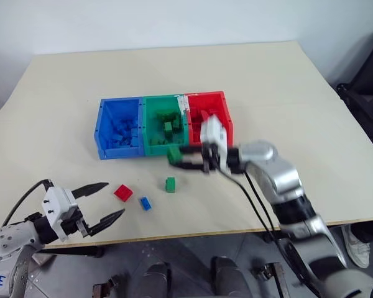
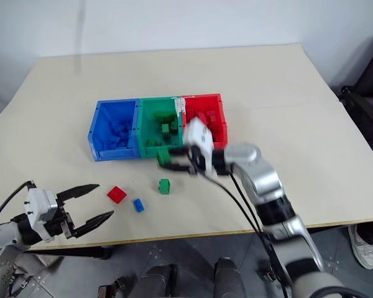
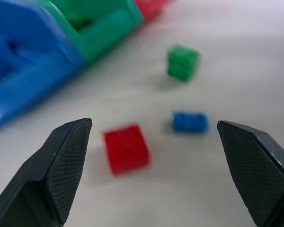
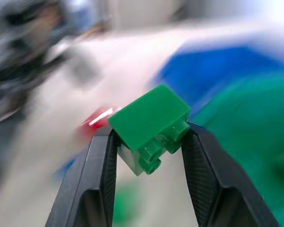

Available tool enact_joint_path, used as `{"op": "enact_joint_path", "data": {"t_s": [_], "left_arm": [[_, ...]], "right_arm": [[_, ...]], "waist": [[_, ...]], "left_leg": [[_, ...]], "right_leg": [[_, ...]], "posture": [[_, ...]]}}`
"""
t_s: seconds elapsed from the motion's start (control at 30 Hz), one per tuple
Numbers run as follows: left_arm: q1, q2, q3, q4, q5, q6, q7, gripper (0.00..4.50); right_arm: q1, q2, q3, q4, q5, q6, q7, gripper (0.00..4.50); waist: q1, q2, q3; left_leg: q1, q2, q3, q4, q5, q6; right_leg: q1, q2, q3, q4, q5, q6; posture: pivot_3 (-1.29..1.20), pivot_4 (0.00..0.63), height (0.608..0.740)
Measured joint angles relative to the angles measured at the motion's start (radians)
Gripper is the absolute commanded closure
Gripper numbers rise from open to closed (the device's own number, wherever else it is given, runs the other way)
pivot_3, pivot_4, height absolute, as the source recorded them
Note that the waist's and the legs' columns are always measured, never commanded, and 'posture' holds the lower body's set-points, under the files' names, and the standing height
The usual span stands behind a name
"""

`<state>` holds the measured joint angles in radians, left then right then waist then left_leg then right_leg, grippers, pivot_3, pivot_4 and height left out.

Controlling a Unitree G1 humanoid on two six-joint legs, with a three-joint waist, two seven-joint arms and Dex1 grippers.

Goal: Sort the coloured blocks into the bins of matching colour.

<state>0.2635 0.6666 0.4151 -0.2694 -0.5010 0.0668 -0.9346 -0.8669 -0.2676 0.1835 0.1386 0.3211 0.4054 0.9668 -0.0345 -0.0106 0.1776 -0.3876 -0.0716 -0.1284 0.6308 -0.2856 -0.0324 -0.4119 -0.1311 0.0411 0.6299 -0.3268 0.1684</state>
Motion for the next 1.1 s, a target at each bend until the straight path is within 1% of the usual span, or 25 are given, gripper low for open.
{"op": "enact_joint_path", "data": {"t_s": [0.07, 0.17, 0.23, 0.3, 0.43, 0.47, 0.6, 0.63, 0.7, 0.8, 0.83, 0.93, 1.0, 1.1], "left_arm": [[0.018, -0.002, 0.015, 0.004, 0.0, -0.002, 0.007, 0.0], [0.033, -0.012, 0.019, 0.011, 0.001, -0.007, 0.014, 0.0], [0.034, -0.018, 0.019, 0.012, 0.002, -0.015, 0.018, 0.0], [0.034, -0.02, 0.019, 0.012, 0.003, -0.018, 0.023, 0.0], [0.034, -0.024, 0.017, 0.012, 0.008, -0.024, 0.03, 0.0], [0.032, -0.024, 0.016, 0.012, 0.009, -0.025, 0.031, 0.0], [0.029, -0.024, 0.01, 0.013, 0.009, -0.024, 0.026, 0.0], [0.022, -0.024, 0.004, 0.015, 0.009, -0.023, 0.022, 0.0], [-0.006, -0.017, -0.007, 0.034, 0.015, -0.025, 0.013, 0.0], [-0.047, 0.03, -0.009, 0.122, 0.063, -0.046, 0.008, 0.0], [-0.063, 0.042, -0.003, 0.152, 0.07, -0.049, 0.006, 0.0], [-0.116, 0.079, -0.007, 0.182, 0.068, -0.05, -0.034, 0.0], [-0.138, 0.118, -0.013, 0.214, 0.068, -0.053, -0.077, 0.0], [-0.186, 0.144, -0.021, 0.288, 0.068, -0.058, -0.136, 0.0]], "right_arm": [[-0.072, 0.031, -0.008, 0.114, -0.048, -0.054, -0.067, 2.93], [-0.137, 0.087, -0.004, 0.328, -0.124, -0.129, -0.157, 2.93], [-0.17, 0.114, -0.004, 0.435, -0.155, -0.174, -0.189, 2.19], [-0.188, 0.124, -0.005, 0.487, -0.167, -0.212, -0.196, 1.51], [-0.193, 0.124, -0.01, 0.502, -0.176, -0.254, -0.176, 0.13], [-0.191, 0.121, -0.01, 0.497, -0.175, -0.256, -0.163, 0.02], [-0.104, 0.073, -0.019, 0.356, -0.121, -0.277, -0.03, 0.02], [-0.06, 0.045, -0.024, 0.288, -0.091, -0.273, 0.023, 0.02], [0.052, -0.044, -0.034, 0.132, -0.024, -0.267, 0.138, 0.02], [0.272, -0.226, -0.083, -0.038, 0.067, -0.256, 0.299, 0.02], [0.338, -0.276, -0.106, -0.07, 0.09, -0.238, 0.325, 0.02], [0.477, -0.366, -0.166, -0.161, 0.111, -0.222, 0.343, 0.02], [0.574, -0.404, -0.214, -0.205, 0.111, -0.264, 0.345, 0.02], [0.739, -0.438, -0.276, -0.237, 0.104, -0.332, 0.344, 0.02]], "waist": [[0.0, 0.0, 0.0], [0.0, 0.0, 0.0], [-0.001, 0.0, 0.0], [-0.003, 0.0, 0.0], [-0.007, 0.0, 0.0], [-0.01, 0.0, 0.0], [-0.013, 0.0, 0.0], [-0.011, 0.0, 0.0], [0.002, 0.0, 0.0], [0.02, -0.001, 0.0], [0.021, -0.001, 0.0], [0.012, 0.0, 0.0], [0.008, 0.0, 0.0], [0.009, 0.0, 0.0]], "left_leg": [[0.0, 0.0, 0.001, -0.001, -0.001, 0.0], [0.0, 0.0, 0.002, 0.0, -0.001, 0.0], [0.0, 0.0, 0.002, 0.0, -0.001, 0.0], [0.0, 0.0, 0.002, 0.0, -0.001, 0.0], [0.0, 0.0, 0.002, 0.0, -0.001, 0.0], [0.0, 0.0, 0.002, 0.0, -0.001, 0.0], [0.0, 0.001, 0.002, 0.0, -0.001, 0.001], [-0.001, 0.001, 0.001, 0.0, -0.002, 0.001], [-0.001, 0.003, 0.001, 0.0, -0.002, 0.002], [-0.001, -0.001, 0.002, 0.001, -0.004, 0.004], [-0.001, -0.001, 0.003, 0.002, -0.004, 0.004], [0.0, 0.001, 0.005, 0.002, -0.004, 0.003], [0.001, 0.001, 0.006, 0.001, -0.004, 0.003], [0.001, 0.001, 0.006, 0.001, -0.004, 0.003]], "right_leg": [[0.0, 0.0, -0.001, 0.0, 0.0, -0.001], [-0.001, -0.001, -0.001, 0.0, 0.0, -0.001], [-0.001, -0.001, -0.001, 0.0, 0.0, -0.001], [-0.001, 0.0, -0.001, 0.0, 0.0, -0.001], [-0.001, 0.0, -0.001, 0.0, 0.0, -0.001], [-0.001, 0.0, -0.002, 0.0, 0.0, -0.001], [-0.001, -0.001, -0.002, 0.0, 0.0, -0.001], [0.0, -0.001, -0.002, 0.0, 0.0, -0.001], [0.001, -0.001, -0.003, -0.001, 0.0, -0.001], [0.002, -0.002, -0.004, -0.003, 0.0, 0.0], [0.002, -0.002, -0.004, -0.003, 0.0, 0.0], [0.002, 0.0, -0.004, -0.003, 0.0, 0.0], [0.002, 0.0, -0.003, -0.002, 0.0, 0.0], [0.002, 0.0, -0.003, -0.002, 0.0, 0.0]], "posture": [[0.0, 0.15, 0.74], [0.0, 0.15, 0.74], [0.0, 0.15, 0.74], [0.0, 0.15, 0.74], [0.0, 0.15, 0.74], [0.0, 0.15, 0.74], [0.0, 0.15, 0.74], [0.0, 0.15, 0.74], [0.0, 0.15, 0.74], [0.0, 0.15, 0.74], [0.0, 0.15, 0.74], [0.0, 0.15, 0.74], [0.0, 0.15, 0.74], [0.0, 0.15, 0.74]]}}
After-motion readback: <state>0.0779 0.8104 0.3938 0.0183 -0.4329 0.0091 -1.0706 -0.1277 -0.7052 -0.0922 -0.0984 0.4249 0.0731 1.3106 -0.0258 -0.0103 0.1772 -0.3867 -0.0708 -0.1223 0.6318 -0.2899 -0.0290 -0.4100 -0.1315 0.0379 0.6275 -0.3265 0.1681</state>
